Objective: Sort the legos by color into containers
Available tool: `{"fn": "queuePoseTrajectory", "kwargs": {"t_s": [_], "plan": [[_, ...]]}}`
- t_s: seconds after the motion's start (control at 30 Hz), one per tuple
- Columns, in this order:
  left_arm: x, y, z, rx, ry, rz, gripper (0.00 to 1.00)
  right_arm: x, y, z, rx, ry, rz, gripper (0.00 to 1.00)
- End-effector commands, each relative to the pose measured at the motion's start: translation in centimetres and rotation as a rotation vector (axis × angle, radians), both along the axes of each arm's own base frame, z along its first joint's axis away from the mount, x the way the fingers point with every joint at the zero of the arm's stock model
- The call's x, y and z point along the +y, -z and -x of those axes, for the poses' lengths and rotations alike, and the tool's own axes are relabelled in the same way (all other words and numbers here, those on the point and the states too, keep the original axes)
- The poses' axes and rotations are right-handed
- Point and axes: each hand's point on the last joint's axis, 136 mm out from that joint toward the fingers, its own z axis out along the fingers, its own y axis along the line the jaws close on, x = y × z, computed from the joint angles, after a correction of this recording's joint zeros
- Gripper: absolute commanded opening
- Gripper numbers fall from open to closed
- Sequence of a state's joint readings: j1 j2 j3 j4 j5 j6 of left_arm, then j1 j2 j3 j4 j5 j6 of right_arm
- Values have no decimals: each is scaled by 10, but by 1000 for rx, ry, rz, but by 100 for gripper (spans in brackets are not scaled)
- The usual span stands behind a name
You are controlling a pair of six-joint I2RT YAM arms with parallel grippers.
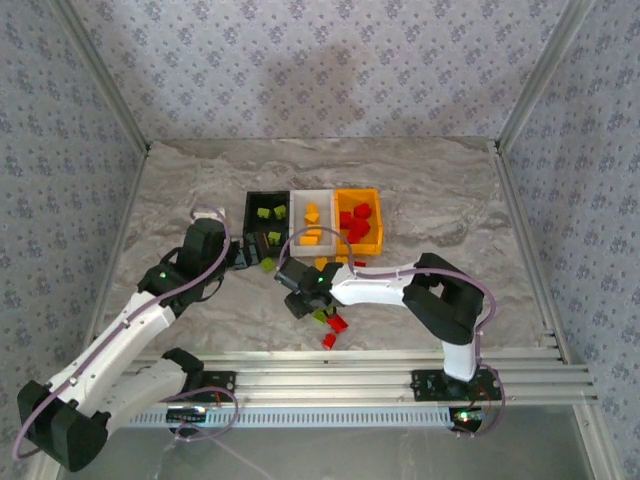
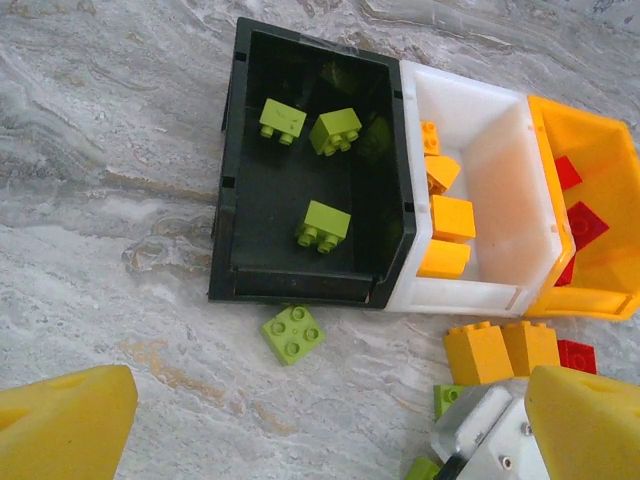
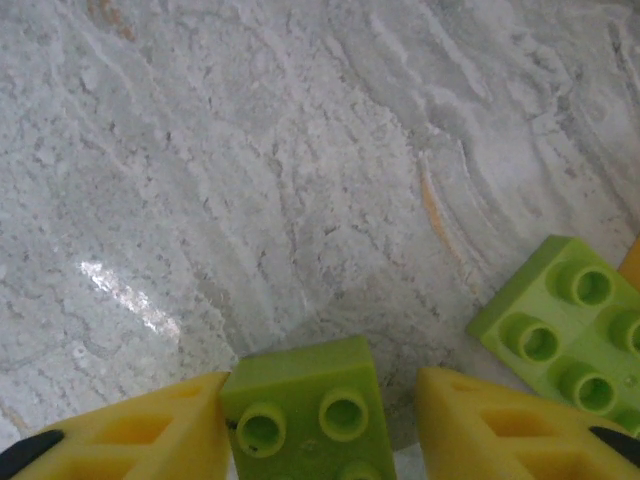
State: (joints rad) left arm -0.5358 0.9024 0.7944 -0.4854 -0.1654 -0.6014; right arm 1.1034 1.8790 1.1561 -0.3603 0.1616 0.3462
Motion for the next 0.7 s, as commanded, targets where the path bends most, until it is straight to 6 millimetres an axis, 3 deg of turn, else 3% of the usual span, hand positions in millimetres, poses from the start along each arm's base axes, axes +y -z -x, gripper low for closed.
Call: {"fn": "queuePoseTrajectory", "kwargs": {"t_s": [0.0,0.13,0.3,0.47,0.67], "plan": [[6,-3,-1,0,-32,4,100,-2,-1,-1,-25,-15,45,45],[9,-5,-1,-8,-45,3,100,4,-19,-4,-49,-15,-23,35],[15,-7,1,-15,-62,-4,100,7,-71,-20,-107,12,-180,32],[24,-7,7,-46,-88,4,100,25,-130,-59,-151,29,-337,32],[32,2,15,-48,-121,18,100,54,-142,-116,-129,81,-413,32]]}}
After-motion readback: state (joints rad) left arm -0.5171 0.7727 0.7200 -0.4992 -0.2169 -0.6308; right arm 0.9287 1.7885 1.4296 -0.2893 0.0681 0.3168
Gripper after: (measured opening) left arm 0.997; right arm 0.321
